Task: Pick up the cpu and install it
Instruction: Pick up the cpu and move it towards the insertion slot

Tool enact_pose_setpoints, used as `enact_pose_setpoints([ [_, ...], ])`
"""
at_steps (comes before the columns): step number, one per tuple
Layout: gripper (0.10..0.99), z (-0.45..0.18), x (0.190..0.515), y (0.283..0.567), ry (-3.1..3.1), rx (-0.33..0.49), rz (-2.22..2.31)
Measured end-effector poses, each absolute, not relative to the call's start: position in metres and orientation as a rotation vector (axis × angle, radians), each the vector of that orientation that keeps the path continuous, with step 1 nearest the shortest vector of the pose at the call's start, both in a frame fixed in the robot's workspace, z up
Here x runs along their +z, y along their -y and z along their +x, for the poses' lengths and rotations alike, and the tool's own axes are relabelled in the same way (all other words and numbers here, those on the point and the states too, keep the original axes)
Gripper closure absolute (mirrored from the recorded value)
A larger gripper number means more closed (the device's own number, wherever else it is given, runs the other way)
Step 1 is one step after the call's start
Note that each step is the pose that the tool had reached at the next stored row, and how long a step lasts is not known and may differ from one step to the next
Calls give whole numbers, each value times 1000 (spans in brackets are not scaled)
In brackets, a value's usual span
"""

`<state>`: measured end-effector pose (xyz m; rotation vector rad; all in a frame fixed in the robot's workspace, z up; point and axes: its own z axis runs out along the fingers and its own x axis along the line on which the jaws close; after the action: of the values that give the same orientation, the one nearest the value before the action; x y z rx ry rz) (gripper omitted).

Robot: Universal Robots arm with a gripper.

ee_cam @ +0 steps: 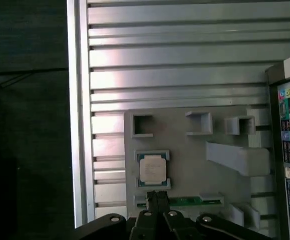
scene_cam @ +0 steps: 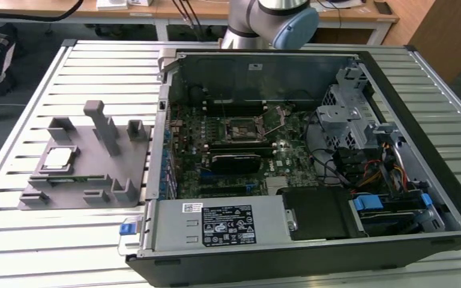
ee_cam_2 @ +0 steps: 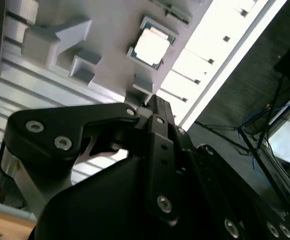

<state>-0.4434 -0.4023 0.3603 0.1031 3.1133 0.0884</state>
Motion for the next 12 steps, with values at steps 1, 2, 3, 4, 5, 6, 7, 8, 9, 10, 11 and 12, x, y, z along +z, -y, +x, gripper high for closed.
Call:
enact_pose_setpoints([
  [1,980,-443,359,403,-3113,90,97],
  [2,980,-443,358,403,-3114,90,89],
  [3,980,-443,357,404,-3116,90,85],
  [4,980,-443,356,404,-3116,90,81],
  [5,980,-443,354,406,-3117,90,78],
  [6,980,-443,353,407,-3117,90,75],
  [7,980,-443,351,407,-3117,90,72],
  [8,980,-443,349,408,-3117,90,69],
  [9,980,-443,347,408,-3117,91,67],
  [10,980,-443,345,408,-3118,90,64],
  [11,980,-441,344,408,-3120,90,62],
  [12,980,-439,342,408,-3121,90,59],
])
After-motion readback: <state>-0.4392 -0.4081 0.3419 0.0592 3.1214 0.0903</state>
